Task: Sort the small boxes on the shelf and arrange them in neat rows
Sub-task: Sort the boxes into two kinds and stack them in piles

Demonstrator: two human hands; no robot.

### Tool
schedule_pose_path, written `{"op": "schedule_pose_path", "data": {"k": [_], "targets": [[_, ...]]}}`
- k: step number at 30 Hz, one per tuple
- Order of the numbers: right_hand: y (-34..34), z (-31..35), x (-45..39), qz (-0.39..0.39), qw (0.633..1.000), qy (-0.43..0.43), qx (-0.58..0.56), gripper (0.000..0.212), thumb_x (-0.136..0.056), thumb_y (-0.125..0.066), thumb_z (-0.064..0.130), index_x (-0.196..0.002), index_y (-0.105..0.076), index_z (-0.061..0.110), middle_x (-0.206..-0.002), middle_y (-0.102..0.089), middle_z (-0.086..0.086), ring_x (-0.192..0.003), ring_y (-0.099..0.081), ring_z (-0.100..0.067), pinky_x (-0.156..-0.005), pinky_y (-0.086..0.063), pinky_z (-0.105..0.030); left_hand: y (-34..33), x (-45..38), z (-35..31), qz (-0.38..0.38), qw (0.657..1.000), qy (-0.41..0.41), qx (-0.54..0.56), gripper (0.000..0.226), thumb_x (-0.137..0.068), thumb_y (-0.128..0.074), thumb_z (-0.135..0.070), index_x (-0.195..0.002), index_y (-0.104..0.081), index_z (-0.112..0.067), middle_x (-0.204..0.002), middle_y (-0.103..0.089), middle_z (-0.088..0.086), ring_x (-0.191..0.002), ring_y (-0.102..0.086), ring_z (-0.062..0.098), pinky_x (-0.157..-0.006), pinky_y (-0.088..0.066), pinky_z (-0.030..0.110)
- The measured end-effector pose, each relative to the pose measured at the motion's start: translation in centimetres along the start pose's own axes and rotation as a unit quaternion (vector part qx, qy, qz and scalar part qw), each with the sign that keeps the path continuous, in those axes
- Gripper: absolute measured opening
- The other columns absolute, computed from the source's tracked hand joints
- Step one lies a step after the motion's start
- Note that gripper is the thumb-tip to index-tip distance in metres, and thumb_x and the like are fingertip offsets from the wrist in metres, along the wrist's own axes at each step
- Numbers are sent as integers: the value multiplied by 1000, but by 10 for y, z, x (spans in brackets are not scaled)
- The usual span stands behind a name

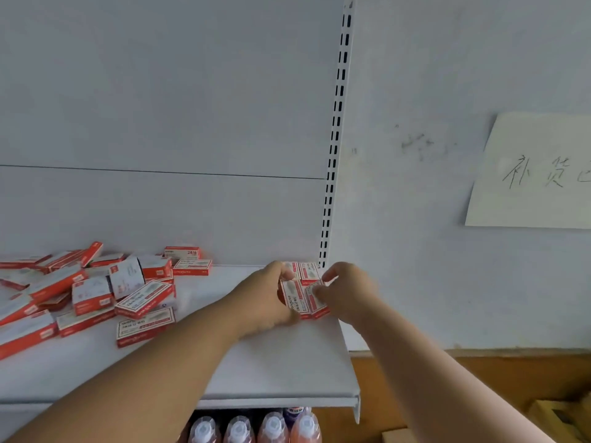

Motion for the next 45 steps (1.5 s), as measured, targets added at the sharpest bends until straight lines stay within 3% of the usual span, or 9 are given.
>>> {"op": "schedule_pose_path", "data": {"k": [2, 5, 9, 15, 20, 33, 36, 41, 45], "targets": [[2, 4, 0, -11, 997, 38, 61, 20, -87, -65, 30, -104, -62, 19, -100, -66, -1, -86, -63, -20, -67, -46, -26, 2, -3, -4, -22, 998, -17, -63, 66, -64, -83, -47, -121, -54, -30, -113, -61, -15, -97, -61, 5, -85, -50, 23], [2, 8, 2, -26, 992, 80, 94, 15, -89, -61, 28, -101, -62, 20, -103, -57, -2, -80, -53, -17, -59, -35, -23, 4, -7, -11, -28, 987, -46, -153, 48, -76, -77, -41, -119, -63, -24, -117, -57, -6, -102, -53, 10, -83, -40, 20], [-5, 12, -4, -14, 984, 104, 144, 16, -90, -56, 23, -102, -63, 15, -105, -56, -5, -87, -57, -24, -67, -41, -26, 1, -14, -7, -7, 989, -41, -141, 46, -79, -74, -29, -124, -63, -24, -122, -55, -8, -99, -55, 10, -88, -44, 21], [-9, 18, -12, 2, 979, 120, 163, 7, -87, -53, 16, -91, -58, 13, -91, -47, -4, -79, -48, -24, -65, -37, -26, 0, -21, -7, -19, 987, -45, -154, 47, -78, -73, -28, -124, -63, -24, -123, -54, -6, -99, -57, 13, -88, -46, 23], [-8, 24, -8, -13, 977, 116, 176, 7, -92, -50, 22, -87, -53, 17, -91, -45, -3, -78, -49, -24, -65, -37, -28, 8, -11, -7, -41, 987, -59, -141, 46, -79, -71, -26, -125, -62, -26, -113, -52, -8, -95, -59, 10, -84, -47, 23], [-58, 141, 40, -37, 965, 199, 163, 22, -93, -52, 29, -105, -62, 14, -103, -57, -4, -91, -59, -25, -75, -48, -31, 113, 47, 54, -88, 975, -64, -191, 34, -86, -63, -20, -120, -60, -26, -108, -57, -11, -88, -55, 7, -78, -46, 21], [-86, 173, 55, -20, 967, 217, 136, 21, -92, -55, 29, -107, -64, 17, -106, -61, -3, -94, -59, -23, -76, -48, -29, 144, 66, 79, -109, 973, -43, -200, 35, -87, -63, -17, -121, -60, -25, -117, -58, -5, -97, -57, 14, -84, -48, 25], [-131, 199, 79, 60, 970, 187, 142, 28, -89, -59, 27, -116, -62, 19, -112, -65, -2, -98, -60, -22, -79, -49, -29, 171, 85, 117, -88, 969, -21, -229, 33, -87, -64, -20, -120, -62, -24, -122, -61, -1, -105, -59, 17, -91, -51, 33], [-135, 200, 88, 55, 981, 135, 130, 35, -89, -60, 31, -121, -56, 19, -114, -64, -2, -95, -60, -21, -78, -51, -30, 166, 90, 130, -76, 970, -40, -228, 22, -90, -63, -28, -112, -63, -26, -116, -65, -2, -98, -61, 17, -85, -53, 33]]}}
Point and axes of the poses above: each hand's wrist, its own x-axis away from the middle knuckle, its own y-axis out of the back of the hand, z = x × y, the point moved 6 cm from there along -x, towards the middle knuckle
